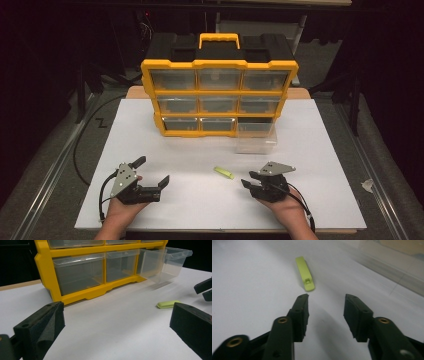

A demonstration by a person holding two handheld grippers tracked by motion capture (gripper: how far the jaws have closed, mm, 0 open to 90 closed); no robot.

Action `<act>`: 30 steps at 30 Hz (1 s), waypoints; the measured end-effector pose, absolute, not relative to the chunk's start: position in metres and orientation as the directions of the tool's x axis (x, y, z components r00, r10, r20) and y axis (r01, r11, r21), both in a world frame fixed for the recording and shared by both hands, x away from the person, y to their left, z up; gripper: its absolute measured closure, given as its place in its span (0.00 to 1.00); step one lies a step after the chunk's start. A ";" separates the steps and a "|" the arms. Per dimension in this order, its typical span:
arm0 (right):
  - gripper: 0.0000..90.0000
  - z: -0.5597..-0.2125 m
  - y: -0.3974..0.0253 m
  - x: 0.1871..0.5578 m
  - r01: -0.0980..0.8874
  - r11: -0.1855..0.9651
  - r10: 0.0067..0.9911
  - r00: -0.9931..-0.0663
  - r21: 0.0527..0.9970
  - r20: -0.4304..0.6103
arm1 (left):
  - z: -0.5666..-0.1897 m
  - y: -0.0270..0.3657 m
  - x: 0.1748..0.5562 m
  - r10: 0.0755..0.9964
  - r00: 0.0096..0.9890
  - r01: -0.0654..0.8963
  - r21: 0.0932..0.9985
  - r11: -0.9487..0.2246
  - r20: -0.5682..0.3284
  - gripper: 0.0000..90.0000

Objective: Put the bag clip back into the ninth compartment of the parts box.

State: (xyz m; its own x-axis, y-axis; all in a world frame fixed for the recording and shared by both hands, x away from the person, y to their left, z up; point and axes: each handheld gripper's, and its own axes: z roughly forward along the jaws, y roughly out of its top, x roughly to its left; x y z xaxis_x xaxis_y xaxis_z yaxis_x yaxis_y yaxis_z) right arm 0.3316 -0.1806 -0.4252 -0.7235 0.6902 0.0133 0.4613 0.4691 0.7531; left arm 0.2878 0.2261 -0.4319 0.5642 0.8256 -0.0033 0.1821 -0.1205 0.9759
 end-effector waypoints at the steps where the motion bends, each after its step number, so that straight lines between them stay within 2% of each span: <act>1: 0.75 -0.425 -0.178 0.332 0.455 0.471 0.685 -0.729 0.756 0.012 | -0.432 0.226 0.288 0.825 0.565 0.182 0.976 -0.121 -0.003 0.00; 7: 0.99 -0.424 -0.171 0.337 0.437 0.482 0.664 -0.748 0.760 0.010 | -0.432 0.226 0.288 0.825 0.565 0.179 0.976 -0.122 -0.001 0.00; 8: 1.00 -0.424 -0.170 0.338 0.436 0.488 0.664 -0.748 0.756 0.003 | -0.432 0.226 0.288 0.825 0.566 0.178 0.977 -0.121 -0.001 0.00; 30: 1.00 -0.434 -0.135 0.362 0.425 0.551 0.657 -0.751 0.718 -0.060 | -0.432 0.225 0.288 0.824 0.566 0.177 0.976 -0.123 0.001 0.00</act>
